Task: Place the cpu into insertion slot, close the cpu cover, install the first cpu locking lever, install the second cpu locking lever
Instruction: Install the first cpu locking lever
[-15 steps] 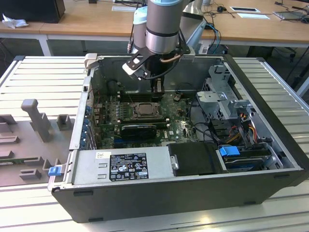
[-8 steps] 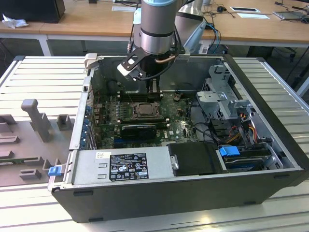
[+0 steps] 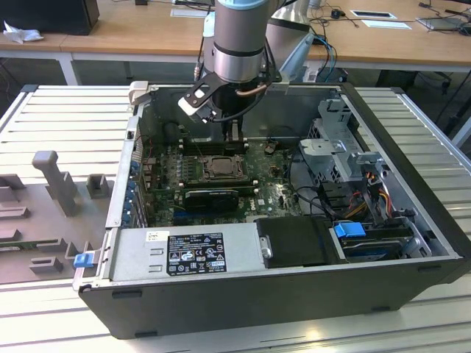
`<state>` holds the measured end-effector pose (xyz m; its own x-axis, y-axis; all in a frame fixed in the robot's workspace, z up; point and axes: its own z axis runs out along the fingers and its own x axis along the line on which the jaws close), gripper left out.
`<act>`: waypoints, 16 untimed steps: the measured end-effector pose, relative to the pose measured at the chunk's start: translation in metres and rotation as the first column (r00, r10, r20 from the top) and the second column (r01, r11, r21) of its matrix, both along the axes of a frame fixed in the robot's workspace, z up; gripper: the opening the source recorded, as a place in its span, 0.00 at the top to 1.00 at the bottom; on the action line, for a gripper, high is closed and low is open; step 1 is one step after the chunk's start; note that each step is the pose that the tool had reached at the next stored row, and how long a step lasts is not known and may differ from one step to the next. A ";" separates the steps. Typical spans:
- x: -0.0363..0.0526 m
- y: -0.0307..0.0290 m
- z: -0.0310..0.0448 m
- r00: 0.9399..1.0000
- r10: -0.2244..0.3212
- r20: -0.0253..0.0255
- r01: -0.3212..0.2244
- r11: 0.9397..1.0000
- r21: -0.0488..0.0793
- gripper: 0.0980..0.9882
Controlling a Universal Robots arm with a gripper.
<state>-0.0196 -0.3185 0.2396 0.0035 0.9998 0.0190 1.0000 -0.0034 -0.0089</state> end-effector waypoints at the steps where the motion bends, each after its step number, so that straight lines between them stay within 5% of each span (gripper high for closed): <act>1: -0.0002 0.0000 0.0000 1.000 0.000 0.000 0.000 1.000 0.000 0.99; 4: -0.0002 0.0000 0.0090 1.000 0.000 0.000 0.000 1.000 0.000 0.99; 9: -0.0003 0.0000 0.0445 1.000 0.007 0.000 -0.007 1.000 0.000 0.99; 11: -0.0004 0.0000 0.0449 0.995 0.105 0.000 -0.105 0.994 -0.001 0.99; 16: -0.0003 0.0000 0.0446 0.980 0.201 0.000 -0.201 0.980 -0.001 0.99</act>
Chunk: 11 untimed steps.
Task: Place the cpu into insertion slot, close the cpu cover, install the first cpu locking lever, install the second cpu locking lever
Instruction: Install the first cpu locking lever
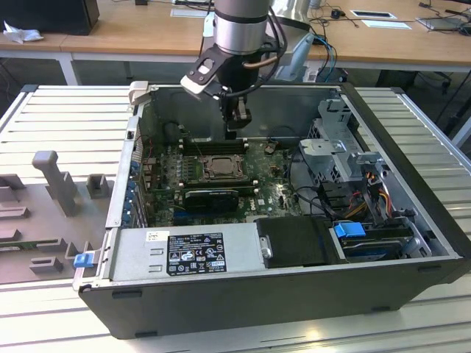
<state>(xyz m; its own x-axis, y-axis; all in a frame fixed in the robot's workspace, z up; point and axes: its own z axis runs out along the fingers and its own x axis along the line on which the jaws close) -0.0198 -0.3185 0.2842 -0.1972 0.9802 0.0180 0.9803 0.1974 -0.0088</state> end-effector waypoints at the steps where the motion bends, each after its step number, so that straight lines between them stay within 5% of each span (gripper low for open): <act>1: 0.0000 0.0000 -0.0001 1.000 0.012 0.001 -0.012 1.000 0.000 0.99; 8: 0.0000 -0.0001 -0.0001 0.985 0.174 0.001 -0.174 0.985 0.000 0.99; 11: 0.0000 -0.0001 -0.0001 0.967 0.255 0.001 -0.255 0.967 0.000 0.99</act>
<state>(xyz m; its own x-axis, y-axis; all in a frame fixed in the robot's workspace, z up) -0.0199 -0.3186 0.2841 -0.4403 0.8977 0.0178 0.8977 0.4405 -0.0077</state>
